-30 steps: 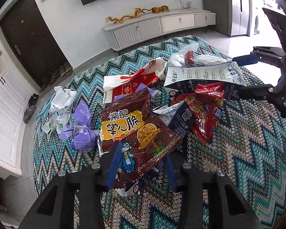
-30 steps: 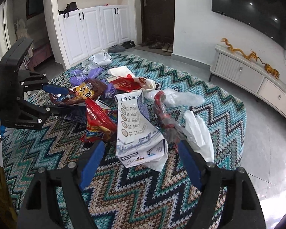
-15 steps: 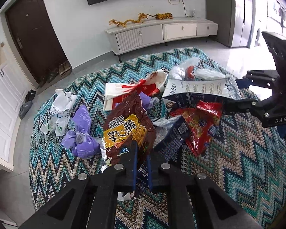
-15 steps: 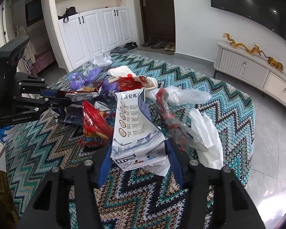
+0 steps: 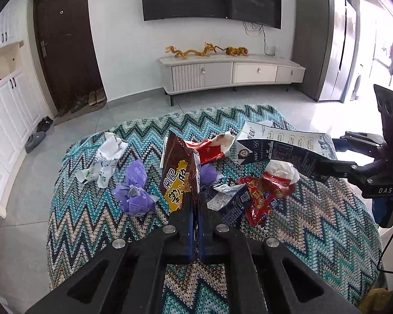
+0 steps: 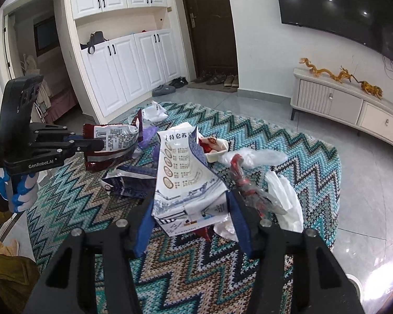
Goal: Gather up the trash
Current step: 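Carry both wrappers over the bin and open both grippers to drop them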
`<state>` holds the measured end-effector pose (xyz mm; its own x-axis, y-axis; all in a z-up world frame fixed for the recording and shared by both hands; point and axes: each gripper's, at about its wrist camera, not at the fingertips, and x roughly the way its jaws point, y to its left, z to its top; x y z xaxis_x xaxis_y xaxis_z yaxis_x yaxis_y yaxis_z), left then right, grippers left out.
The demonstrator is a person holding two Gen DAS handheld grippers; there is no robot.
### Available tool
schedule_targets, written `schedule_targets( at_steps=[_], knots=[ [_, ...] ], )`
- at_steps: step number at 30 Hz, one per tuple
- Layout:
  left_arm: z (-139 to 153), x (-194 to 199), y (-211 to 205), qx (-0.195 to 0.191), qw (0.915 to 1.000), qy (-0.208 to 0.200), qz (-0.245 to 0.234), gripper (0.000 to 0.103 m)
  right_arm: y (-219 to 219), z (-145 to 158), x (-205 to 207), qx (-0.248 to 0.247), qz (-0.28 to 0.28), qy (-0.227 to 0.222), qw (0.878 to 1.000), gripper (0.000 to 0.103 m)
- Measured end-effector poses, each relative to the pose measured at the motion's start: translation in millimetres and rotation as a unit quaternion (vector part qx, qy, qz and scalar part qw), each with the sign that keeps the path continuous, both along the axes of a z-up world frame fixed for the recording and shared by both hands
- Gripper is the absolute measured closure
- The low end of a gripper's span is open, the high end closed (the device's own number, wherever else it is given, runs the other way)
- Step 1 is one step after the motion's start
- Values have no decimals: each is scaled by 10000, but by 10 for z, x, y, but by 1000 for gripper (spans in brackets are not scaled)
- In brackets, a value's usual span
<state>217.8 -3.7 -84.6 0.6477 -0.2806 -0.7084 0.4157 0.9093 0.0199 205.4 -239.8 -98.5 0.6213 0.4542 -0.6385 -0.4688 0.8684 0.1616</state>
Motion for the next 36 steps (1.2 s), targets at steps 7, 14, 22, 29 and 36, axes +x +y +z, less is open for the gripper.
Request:
schedule_targets(
  at_steps=[7, 14, 22, 29, 36],
  knots=[
    [219, -174, 68, 41, 9997, -237, 62, 100, -75, 279, -260, 16, -202, -276, 9994, 52],
    [464, -371, -176, 90, 9987, -454, -222, 100, -402, 494, -621, 23, -725, -472, 9963, 52],
    [698, -591, -990, -12, 9914, -592, -1163, 100, -1151, 609, -1255, 47, -1747, -647, 9825, 52],
    [630, -749, -2108, 116, 9762, -389, -2132, 100, -1972, 391, -1730, 77, -2818, -473, 9583, 51],
    [238, -816, -3278, 266, 9577, 266, -2852, 100, -2660, -95, -1983, 164, -3699, 16, 9289, 51]
  ],
)
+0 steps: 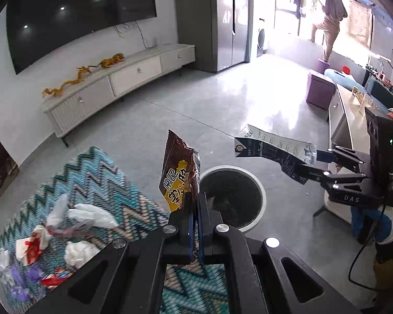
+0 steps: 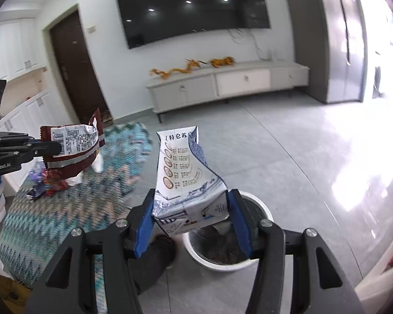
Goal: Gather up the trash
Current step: 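Carry both wrappers over the bin and open both grippers to drop them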
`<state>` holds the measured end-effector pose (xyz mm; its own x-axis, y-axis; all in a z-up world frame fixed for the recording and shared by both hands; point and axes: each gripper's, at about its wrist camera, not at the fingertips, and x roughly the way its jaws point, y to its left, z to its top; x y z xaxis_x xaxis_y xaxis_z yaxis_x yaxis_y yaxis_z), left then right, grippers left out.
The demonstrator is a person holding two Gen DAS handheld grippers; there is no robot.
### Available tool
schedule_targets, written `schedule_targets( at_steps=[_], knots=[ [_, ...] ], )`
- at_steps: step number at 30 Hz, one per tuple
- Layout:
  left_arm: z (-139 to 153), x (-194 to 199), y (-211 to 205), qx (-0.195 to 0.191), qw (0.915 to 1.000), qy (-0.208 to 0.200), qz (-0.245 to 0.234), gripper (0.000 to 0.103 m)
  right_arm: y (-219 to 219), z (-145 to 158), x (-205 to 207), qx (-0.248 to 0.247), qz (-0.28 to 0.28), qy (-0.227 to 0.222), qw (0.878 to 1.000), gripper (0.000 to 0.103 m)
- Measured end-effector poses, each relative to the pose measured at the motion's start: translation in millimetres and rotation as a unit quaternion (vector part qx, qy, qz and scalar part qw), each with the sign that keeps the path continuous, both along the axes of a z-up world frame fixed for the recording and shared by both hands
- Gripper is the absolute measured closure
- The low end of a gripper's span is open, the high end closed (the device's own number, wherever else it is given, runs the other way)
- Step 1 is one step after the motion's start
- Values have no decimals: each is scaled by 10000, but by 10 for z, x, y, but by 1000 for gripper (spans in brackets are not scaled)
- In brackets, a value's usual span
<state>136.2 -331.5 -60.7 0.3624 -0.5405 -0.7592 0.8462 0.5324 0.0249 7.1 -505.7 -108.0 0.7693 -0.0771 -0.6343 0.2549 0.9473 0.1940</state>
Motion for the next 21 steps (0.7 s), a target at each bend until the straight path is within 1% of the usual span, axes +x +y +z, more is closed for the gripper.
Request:
schedule_targets(
  at_steps=[5, 10, 13, 16, 21],
  knots=[
    [-486, 45, -696, 366, 9974, 577, -241, 100, -294, -559, 108, 249, -300, 595, 9975, 51],
    [-951, 209, -1104, 661, 9922, 1019, -264, 100, -519, -1146, 321, 521, -477, 1144, 9909, 51],
    [-1128, 273, -1252, 755, 9906, 1110, -281, 100, -635, -1438, 449, 669, -532, 1381, 9867, 51],
    [-1267, 357, -1367, 770, 9885, 1274, -248, 100, -677, -1676, 586, 764, -569, 1576, 9829, 51],
    [-1500, 484, -1512, 826, 9867, 1393, -106, 99, -661, -1929, 748, 865, -603, 1741, 9791, 51]
  ],
)
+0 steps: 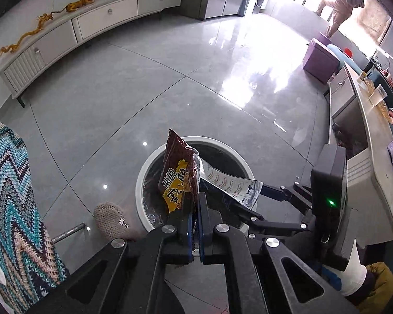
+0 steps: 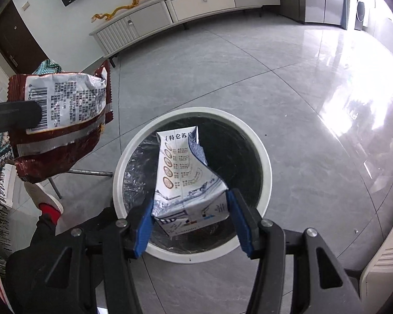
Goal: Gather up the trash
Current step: 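Carry both wrappers over the bin and open both grippers to drop them, then return both tools to the ottoman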
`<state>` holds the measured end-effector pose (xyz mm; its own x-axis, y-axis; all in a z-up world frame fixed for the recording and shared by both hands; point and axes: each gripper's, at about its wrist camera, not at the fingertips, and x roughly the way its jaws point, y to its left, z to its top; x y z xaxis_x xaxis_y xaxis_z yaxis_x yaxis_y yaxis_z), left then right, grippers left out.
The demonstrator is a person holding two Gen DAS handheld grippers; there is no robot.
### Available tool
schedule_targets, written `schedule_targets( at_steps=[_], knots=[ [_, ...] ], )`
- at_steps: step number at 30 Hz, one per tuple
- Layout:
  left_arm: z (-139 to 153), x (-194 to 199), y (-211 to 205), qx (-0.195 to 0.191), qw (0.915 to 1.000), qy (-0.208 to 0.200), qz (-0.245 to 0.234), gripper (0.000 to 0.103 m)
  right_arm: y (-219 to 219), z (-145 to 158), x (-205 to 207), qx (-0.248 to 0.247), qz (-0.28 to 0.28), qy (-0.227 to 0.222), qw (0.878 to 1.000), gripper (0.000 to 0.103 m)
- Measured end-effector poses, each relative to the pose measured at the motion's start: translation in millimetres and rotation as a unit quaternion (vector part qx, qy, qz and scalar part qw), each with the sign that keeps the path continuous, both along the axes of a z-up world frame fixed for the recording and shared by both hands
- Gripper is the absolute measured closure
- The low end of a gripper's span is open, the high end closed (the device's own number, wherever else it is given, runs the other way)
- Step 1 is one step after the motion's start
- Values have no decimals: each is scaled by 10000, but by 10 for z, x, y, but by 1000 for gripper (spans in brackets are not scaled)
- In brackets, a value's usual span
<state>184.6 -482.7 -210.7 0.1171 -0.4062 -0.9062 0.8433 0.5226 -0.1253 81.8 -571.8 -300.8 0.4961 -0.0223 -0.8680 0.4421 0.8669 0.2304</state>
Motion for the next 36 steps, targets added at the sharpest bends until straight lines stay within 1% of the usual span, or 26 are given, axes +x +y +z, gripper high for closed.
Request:
schedule_targets(
  at_steps=[2, 4, 5, 6, 7, 9, 13, 15, 19, 23, 25, 28, 32, 36],
  knots=[
    [-70, 36, -16, 8, 9999, 116, 76, 90, -40, -74, 29, -25, -29, 26, 10000, 50],
    [-124, 85, -10, 16, 9997, 131, 201, 61, -29, -112, 91, -51, -52, 55, 10000, 49],
    [-140, 124, -4, 5, 9996, 137, 252, 55, -47, -134, 128, -72, -67, 81, 9999, 47],
    [-142, 144, 10, -31, 9994, 159, 302, 47, -43, -146, 140, -129, -97, 127, 9998, 38],
    [-137, 152, 7, -66, 9993, 188, 331, 45, -42, -148, 142, -161, -113, 144, 9997, 34],
    [-109, 158, 34, -113, 9990, 215, 367, 45, -45, -136, 155, -202, -149, 161, 9996, 33],
    [23, 109, 147, -226, 9990, 95, 386, 45, -58, -52, 56, -330, -237, 188, 9990, 33],
    [134, 55, 183, -338, 9986, 12, 394, 45, -89, 25, 2, -388, -330, 135, 9986, 33],
    [471, -91, 373, -692, 9963, -281, 436, 45, -112, 300, -163, -533, -526, -93, 9972, 33],
    [874, -292, 611, -1007, 9923, -634, 338, 45, -43, 717, -330, -717, -672, -452, 9941, 33],
    [1066, -405, 749, -1064, 9910, -774, 247, 45, 29, 991, -440, -792, -723, -733, 9915, 33],
    [1295, -500, 1022, -1215, 9877, -949, 280, 45, 181, 1401, -532, -924, -727, -1123, 9867, 33],
    [1555, -609, 1544, -1448, 9805, -1251, 437, 45, 460, 1946, -654, -1122, -520, -1613, 9791, 33],
    [1767, -643, 2079, -1574, 9722, -1617, 629, 45, 847, 2431, -705, -1311, -177, -2016, 9705, 33]
  ],
)
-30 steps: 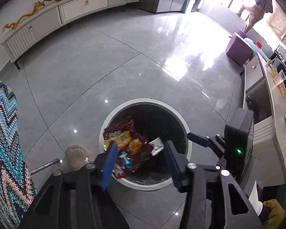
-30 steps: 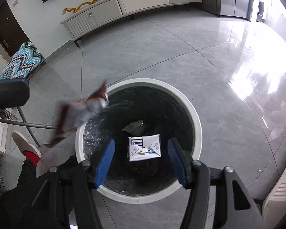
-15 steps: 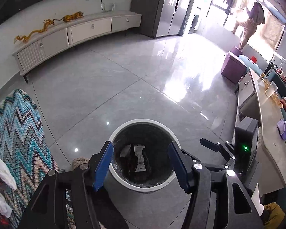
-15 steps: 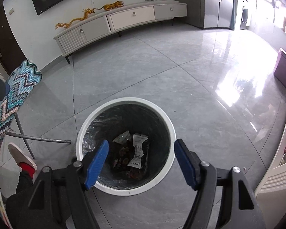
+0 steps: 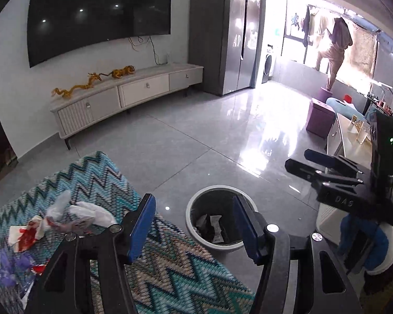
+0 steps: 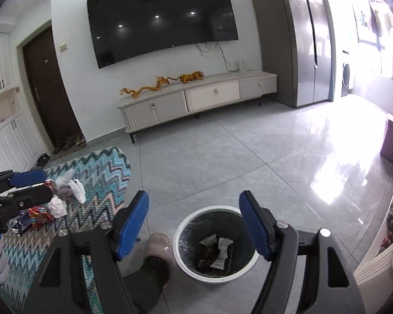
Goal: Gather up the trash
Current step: 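Return both tools to the ottoman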
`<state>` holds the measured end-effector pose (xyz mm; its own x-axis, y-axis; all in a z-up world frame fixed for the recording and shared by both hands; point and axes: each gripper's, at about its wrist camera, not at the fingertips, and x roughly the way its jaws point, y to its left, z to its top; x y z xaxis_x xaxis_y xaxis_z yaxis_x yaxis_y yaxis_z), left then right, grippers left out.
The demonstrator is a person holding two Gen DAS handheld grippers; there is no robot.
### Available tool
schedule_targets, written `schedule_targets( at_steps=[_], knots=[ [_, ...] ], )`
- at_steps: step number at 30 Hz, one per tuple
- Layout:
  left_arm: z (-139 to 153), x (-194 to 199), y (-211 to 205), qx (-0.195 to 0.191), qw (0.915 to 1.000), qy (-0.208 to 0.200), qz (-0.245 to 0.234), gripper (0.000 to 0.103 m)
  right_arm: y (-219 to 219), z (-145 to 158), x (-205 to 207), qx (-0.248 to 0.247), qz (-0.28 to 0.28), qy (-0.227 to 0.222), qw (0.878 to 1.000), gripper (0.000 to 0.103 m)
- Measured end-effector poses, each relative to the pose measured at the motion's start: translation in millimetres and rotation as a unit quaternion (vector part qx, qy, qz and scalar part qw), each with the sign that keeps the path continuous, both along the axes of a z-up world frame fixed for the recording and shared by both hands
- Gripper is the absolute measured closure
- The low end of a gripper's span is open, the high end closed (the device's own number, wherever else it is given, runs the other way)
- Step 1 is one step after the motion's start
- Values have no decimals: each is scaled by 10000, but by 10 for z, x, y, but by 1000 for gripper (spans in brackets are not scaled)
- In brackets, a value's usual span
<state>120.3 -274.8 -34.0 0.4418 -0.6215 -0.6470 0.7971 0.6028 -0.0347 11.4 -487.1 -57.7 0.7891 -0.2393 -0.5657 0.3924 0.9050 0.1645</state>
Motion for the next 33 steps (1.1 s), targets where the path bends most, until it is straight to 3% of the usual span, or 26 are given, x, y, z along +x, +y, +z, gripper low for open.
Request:
schedule_targets(
  at_steps=[3, 7, 11, 21, 27, 33],
  knots=[
    [137, -5, 467, -198, 9994, -156, 238, 44, 323, 306, 5, -182, 243, -158, 9994, 33],
    [236, -25, 1083, -399, 9970, -292, 587, 30, 776, 620, 16, -410, 648, -337, 9965, 33],
    [221, 13, 1654, -485, 9932, -455, 957, 26, 1166, 846, 22, -547, 1051, -483, 9918, 33],
    [202, 318, 3033, -810, 9729, -376, 2134, 26, 1970, 1078, 264, -656, 2092, -567, 9740, 33],
    [66, 443, 3294, -606, 9719, -391, 2242, 26, 2283, 934, 589, -581, 2622, -387, 9625, 33],
    [-379, 646, 3119, -132, 9829, -107, 1831, 26, 2475, 617, 894, -442, 3080, -48, 9504, 33]
  ],
)
